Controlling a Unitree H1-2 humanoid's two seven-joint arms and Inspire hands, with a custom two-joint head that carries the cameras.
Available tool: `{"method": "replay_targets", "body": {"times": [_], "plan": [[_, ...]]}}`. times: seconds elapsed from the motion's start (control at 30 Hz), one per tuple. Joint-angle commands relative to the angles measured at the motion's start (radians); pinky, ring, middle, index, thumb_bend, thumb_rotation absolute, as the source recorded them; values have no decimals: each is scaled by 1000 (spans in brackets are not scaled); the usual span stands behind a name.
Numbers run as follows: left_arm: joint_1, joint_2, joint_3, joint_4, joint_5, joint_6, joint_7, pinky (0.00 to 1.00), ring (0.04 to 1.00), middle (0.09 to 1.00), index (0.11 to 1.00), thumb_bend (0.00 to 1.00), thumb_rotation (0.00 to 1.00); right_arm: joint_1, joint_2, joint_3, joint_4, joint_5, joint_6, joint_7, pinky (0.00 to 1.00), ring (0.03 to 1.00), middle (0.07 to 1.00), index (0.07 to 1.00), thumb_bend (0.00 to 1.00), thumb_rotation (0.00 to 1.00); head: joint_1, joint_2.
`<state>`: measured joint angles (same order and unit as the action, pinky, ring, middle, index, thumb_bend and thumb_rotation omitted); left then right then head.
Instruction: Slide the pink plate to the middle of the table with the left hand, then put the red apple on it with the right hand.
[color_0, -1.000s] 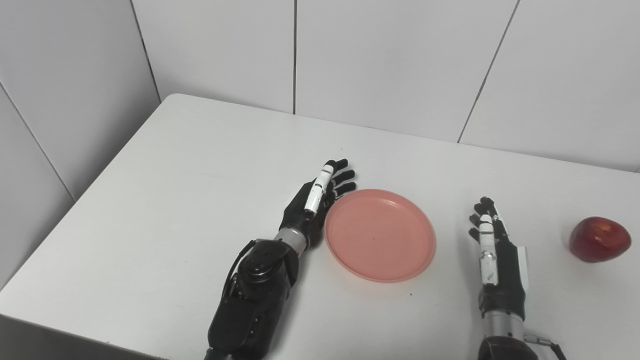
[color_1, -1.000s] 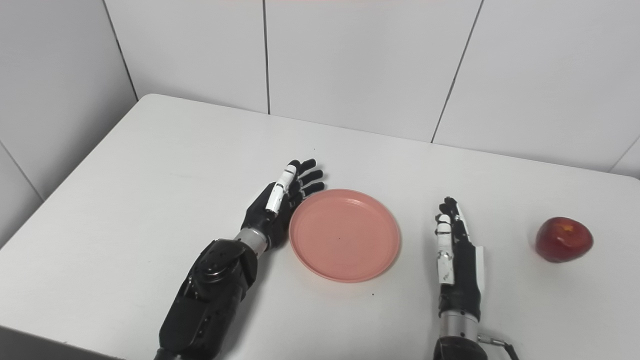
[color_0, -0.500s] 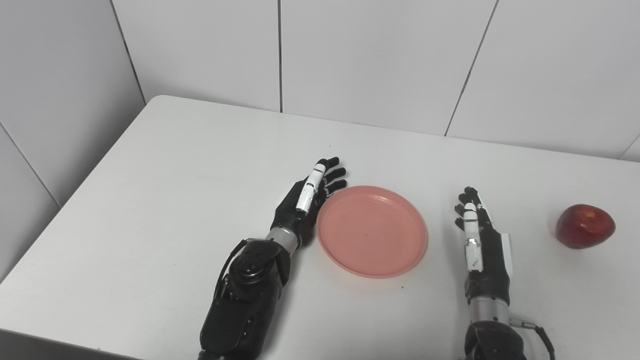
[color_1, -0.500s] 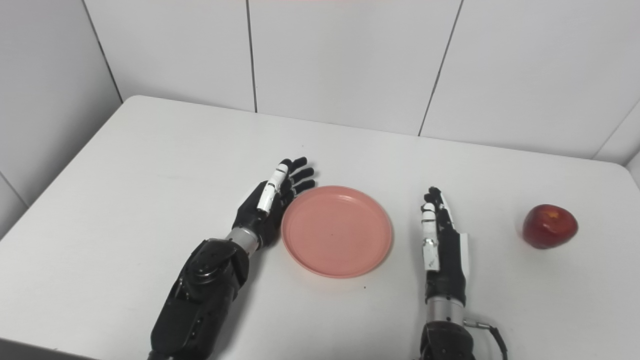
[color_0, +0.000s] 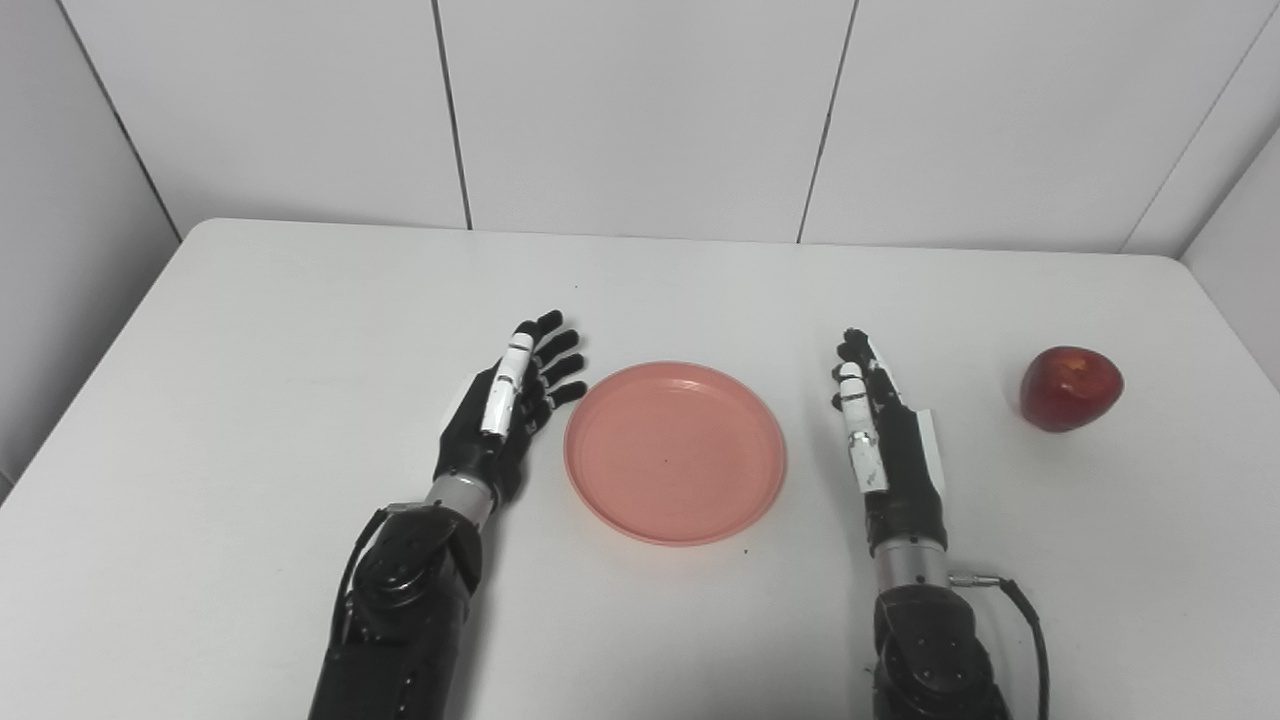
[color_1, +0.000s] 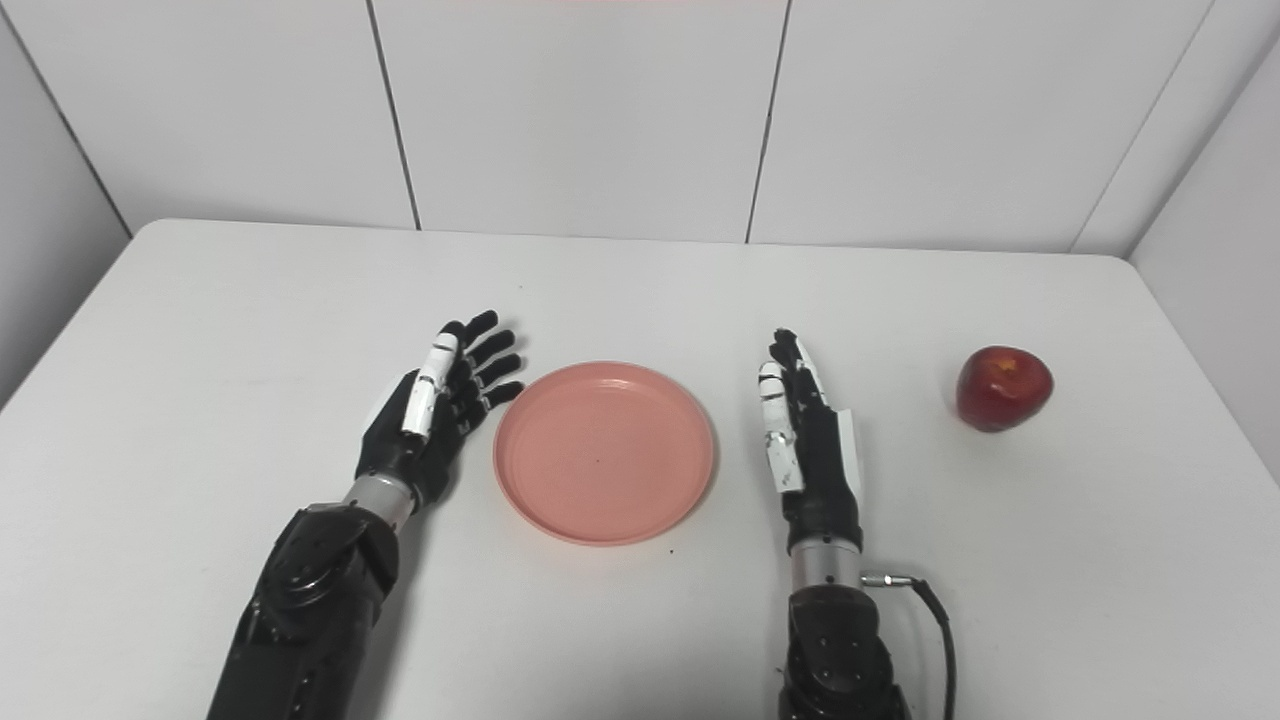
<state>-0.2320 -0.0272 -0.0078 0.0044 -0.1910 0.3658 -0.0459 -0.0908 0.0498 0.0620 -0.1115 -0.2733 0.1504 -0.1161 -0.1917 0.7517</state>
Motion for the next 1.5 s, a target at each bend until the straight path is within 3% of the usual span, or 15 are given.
{"method": "replay_targets", "body": {"times": [0.0, 0.13, 0.2, 0.4, 0.53, 0.67, 0.7, 0.77, 0.9, 1.27, 1.47], "plan": [[-5, 4, 10, 9, -6, -27, -9, 880, 875, 890, 880, 362, 1000, -45, -19, 11, -32, -45, 21, 2, 800, 867, 902, 903, 291, 993, -23, -6], [2, 9, 29, 20, -19, -38, -28, 882, 876, 890, 878, 360, 1000, -54, -45, 33, -69, -121, 64, 5, 791, 851, 880, 886, 412, 925, -68, -14], [7, 17, 35, 22, -21, -45, -40, 881, 875, 891, 879, 358, 1000, -62, -57, 42, -89, -161, 76, 7, 794, 849, 867, 868, 500, 956, -90, -17], [8, 17, 61, 57, -41, -68, -53, 892, 883, 893, 880, 353, 1000, -88, -86, 43, -152, -212, 112, 36, 806, 872, 892, 881, 541, 946, -145, -37], [8, 20, 74, 82, -48, -84, -60, 894, 886, 893, 878, 354, 1000, -105, -107, 37, -194, -242, 128, 52, 791, 867, 899, 894, 550, 887, -198, -50], [7, 27, 86, 108, -58, -105, -75, 889, 878, 886, 876, 361, 1000, -121, -114, 24, -226, -270, 147, 51, 753, 843, 885, 884, 608, 731, -216, -54], [5, 27, 90, 118, -66, -110, -80, 888, 877, 885, 875, 362, 1000, -127, -119, 17, -229, -272, 143, 49, 754, 843, 882, 884, 638, 652, -264, -67], [2, 24, 98, 134, -82, -114, -89, 896, 883, 892, 880, 361, 1000, -140, -131, 7, -237, -286, 142, 48, 757, 844, 873, 885, 699, 506, -275, -73], [0, 25, 102, 157, -96, -131, -98, 896, 882, 893, 878, 355, 1000, -156, -154, -16, -275, -329, 168, 54, 749, 836, 863, 879, 778, 384, -294, -82], [-14, 45, 118, 219, -119, -162, -118, 887, 876, 886, 882, 354, 1000, -181, -245, -69, -342, -446, 218, 94, 758, 847, 874, 896, 919, 407, -325, -106], [-16, 45, 120, 223, -125, -160, -115, 883, 872, 878, 875, 355, 1000, -177, -291, -122, -341, -454, 227, 100, 767, 857, 888, 908, 969, 425, -327, -108]]}}
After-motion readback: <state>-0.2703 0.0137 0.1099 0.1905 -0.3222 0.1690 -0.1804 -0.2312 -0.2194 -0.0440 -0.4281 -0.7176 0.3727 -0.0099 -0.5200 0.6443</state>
